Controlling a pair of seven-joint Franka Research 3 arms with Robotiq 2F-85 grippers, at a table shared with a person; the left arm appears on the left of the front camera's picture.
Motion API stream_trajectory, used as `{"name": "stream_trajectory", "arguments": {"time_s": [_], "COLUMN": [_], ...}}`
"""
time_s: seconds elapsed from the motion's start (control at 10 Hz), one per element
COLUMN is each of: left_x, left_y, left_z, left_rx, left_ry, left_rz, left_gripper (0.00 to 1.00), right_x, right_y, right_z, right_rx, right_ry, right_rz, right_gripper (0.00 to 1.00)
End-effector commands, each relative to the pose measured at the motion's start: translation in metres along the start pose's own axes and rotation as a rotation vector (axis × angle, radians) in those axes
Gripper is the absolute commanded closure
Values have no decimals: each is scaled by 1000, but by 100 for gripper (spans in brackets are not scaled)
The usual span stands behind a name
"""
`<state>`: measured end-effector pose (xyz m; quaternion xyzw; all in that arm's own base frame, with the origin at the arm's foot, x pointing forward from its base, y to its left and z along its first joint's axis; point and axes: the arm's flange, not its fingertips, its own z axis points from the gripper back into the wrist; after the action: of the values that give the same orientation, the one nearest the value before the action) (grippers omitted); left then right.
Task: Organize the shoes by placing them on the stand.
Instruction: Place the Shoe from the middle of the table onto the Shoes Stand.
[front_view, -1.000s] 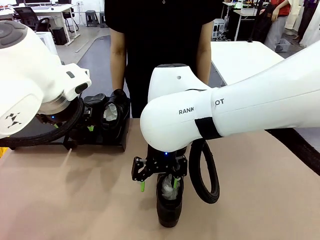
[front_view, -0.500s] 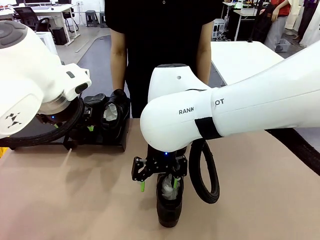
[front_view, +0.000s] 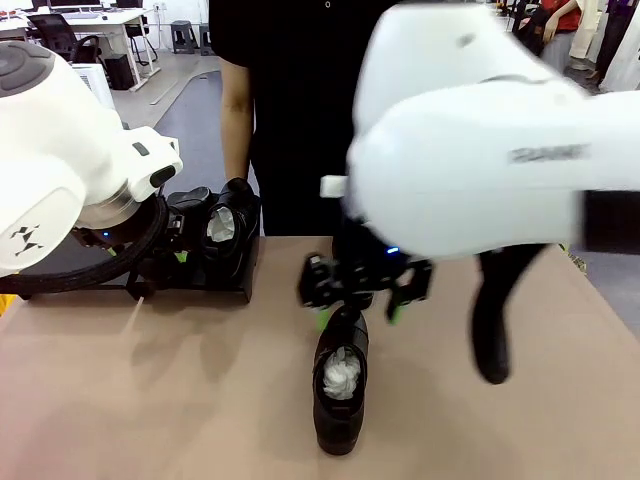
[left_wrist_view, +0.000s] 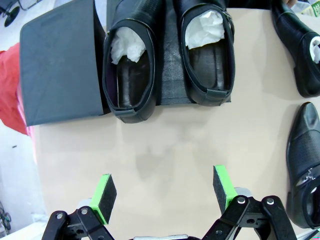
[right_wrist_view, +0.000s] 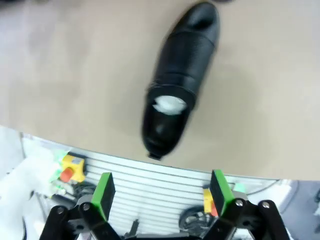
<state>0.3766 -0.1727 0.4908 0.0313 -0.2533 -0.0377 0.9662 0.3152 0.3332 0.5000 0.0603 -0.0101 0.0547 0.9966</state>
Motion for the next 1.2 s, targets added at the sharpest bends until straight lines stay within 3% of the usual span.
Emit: {"name": "stream_trajectory", "arguments": {"time_s": [0.0,0.2,0.6,0.7,0.9,1.1], "left_x": [2,2,-5,-9,-22,-26], "left_y": [2,2,-11,-31,-77,-99], "left_z": [1,1,5,13,30,27], "left_rx": [0,0,-9,-65,-148,-160], "left_ry": [6,6,7,44,143,251], "left_rz": [-12,-12,-3,34,22,47], "left_gripper": [0,0,0,0,0,0], "right_x": [-7,-26,-56,-43,-43,-43], "right_y": [-72,-139,-218,-197,-197,-197], "right_z": [2,-1,-9,-7,-7,-7], "right_rx": [-8,-2,128,34,34,34], "right_ry": [15,40,-8,27,27,27], "right_rz": [-72,-235,-419,-339,-339,-339], "right_gripper": [0,0,0,0,0,0]}}
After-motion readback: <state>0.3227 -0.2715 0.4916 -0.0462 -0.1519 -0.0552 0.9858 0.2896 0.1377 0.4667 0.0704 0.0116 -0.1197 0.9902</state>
